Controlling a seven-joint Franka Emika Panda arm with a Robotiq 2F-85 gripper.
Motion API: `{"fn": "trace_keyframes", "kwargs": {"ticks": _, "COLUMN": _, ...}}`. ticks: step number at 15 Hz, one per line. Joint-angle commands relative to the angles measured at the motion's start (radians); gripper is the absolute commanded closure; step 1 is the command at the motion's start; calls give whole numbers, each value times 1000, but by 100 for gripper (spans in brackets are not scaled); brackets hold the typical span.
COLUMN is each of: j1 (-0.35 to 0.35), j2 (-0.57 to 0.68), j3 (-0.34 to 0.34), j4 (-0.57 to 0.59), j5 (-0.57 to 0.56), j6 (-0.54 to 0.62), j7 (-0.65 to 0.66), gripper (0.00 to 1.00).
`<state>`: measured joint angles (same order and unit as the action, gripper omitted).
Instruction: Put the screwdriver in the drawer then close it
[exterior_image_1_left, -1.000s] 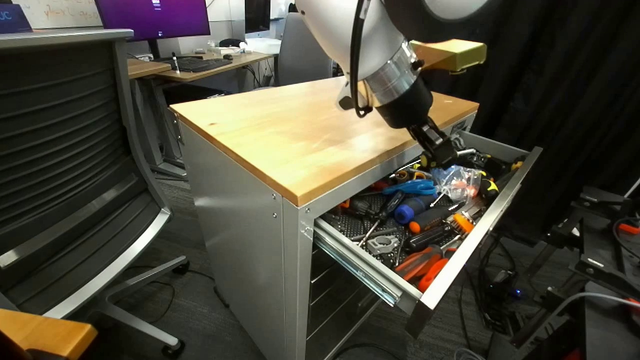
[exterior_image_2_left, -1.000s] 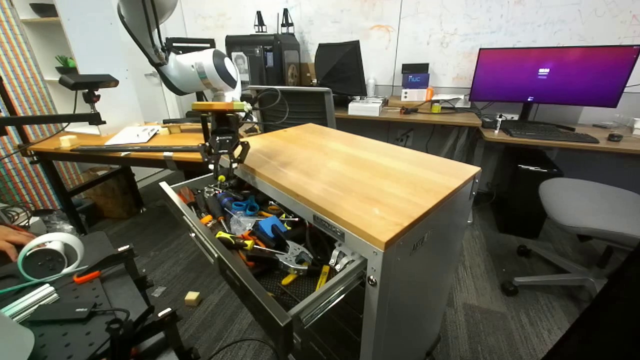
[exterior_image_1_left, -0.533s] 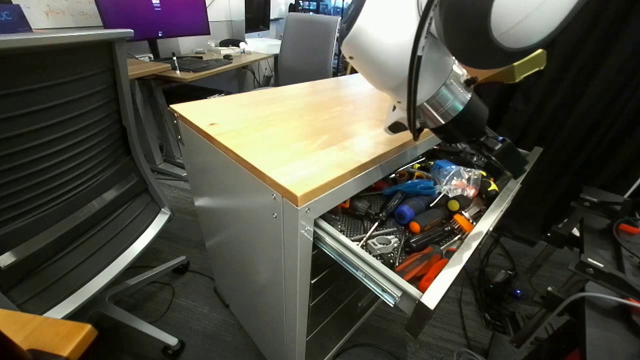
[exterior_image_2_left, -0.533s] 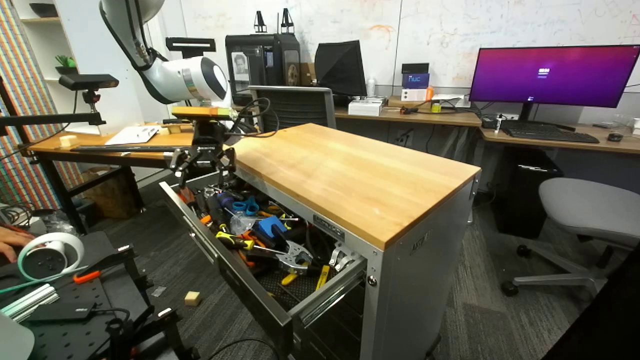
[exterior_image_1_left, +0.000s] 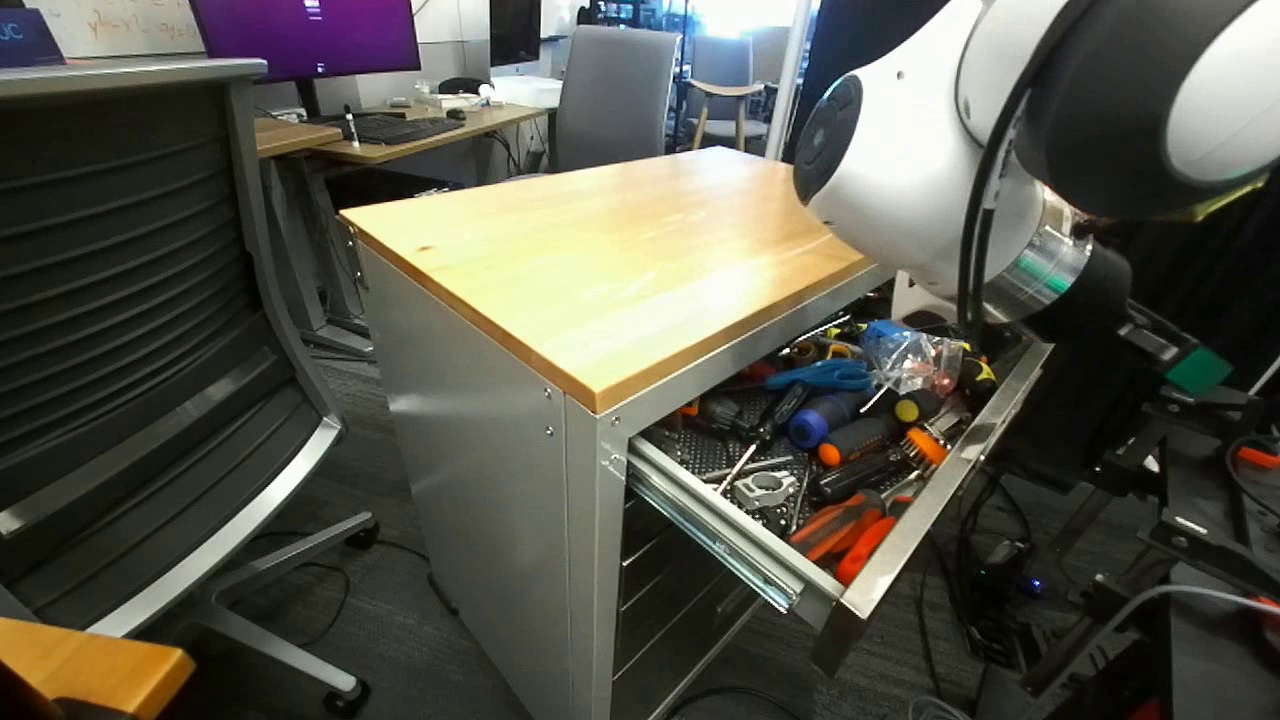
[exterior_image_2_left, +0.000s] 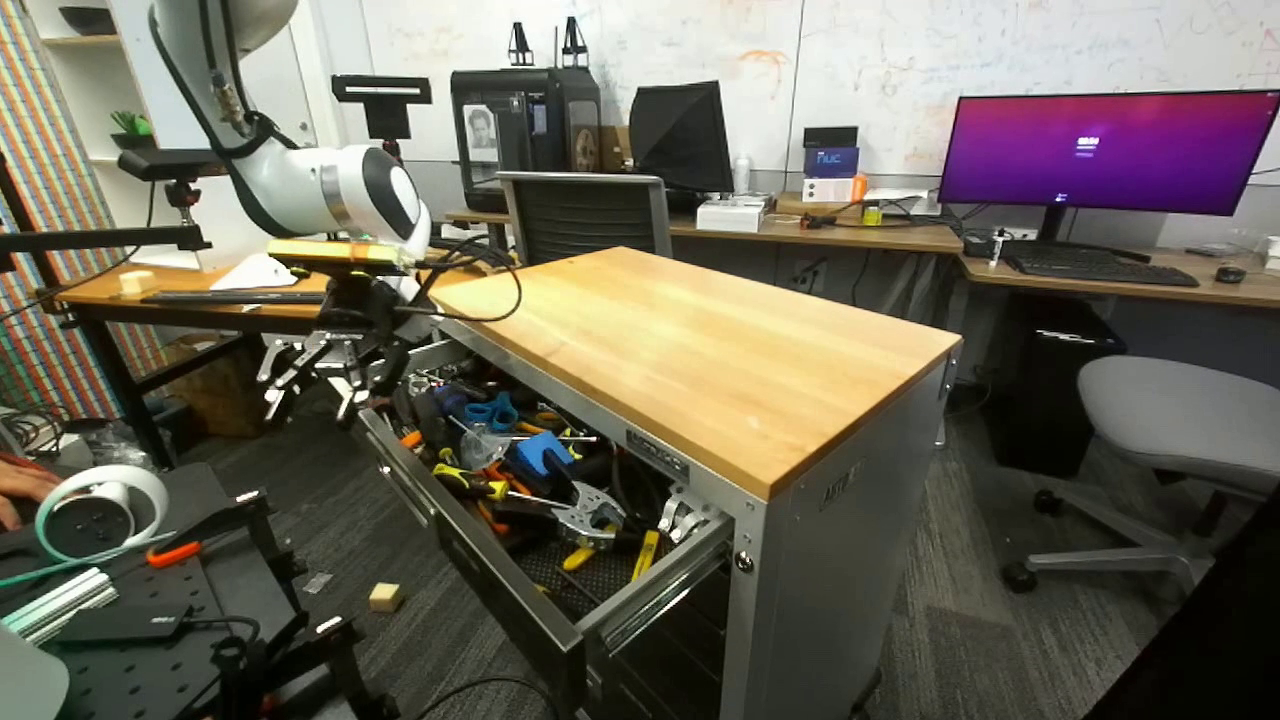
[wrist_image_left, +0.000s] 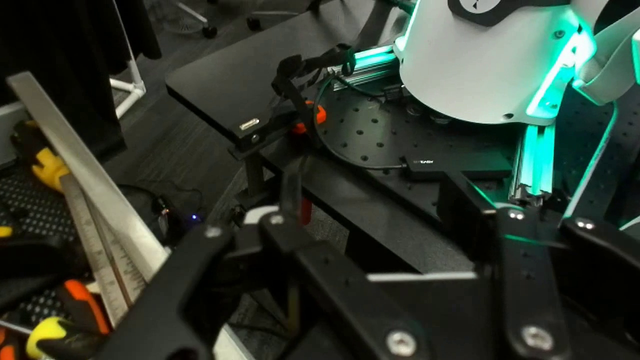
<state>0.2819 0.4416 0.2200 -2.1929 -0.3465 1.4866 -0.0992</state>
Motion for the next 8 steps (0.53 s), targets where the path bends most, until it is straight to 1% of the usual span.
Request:
{"fn": "trace_keyframes", "kwargs": {"ticks": 1, "j1": -10, "j2": -101, "j3": -22, "j4": -83, "j5": 12, "j6": -17, "j7": 157, "gripper": 61}}
{"fn": "trace_keyframes", "kwargs": {"ticks": 2, "j1": -33, "j2": -147, "j3": -34, "j4": -112, "j5": 23, "j6": -9, "j7": 174, "gripper": 68}}
{"fn": "trace_keyframes", "kwargs": {"ticks": 3, "j1": -52, "j2": -192, "j3": -47, "j4": -137, "j5": 26, "j6": -5, "j7": 185, "gripper": 77}}
{"fn": "trace_keyframes", "kwargs": {"ticks": 5, "j1": -90, "j2": -284, "j3": -77, "j4": -170, "j5": 24, "j6": -16, "j7": 192, "gripper": 90}}
{"fn": "trace_keyframes", "kwargs": {"ticks": 6, "j1": -117, "j2": -332, "j3": -90, "j4": -181, "j5": 41, "j6": -14, "j7": 171, "gripper": 99}}
{"fn": "trace_keyframes", "kwargs": {"ticks": 8, "j1": -164, "j2": -436, "j3": -121, "j4": -211, "j5": 70, "j6": -22, "j7": 141, "gripper": 100}}
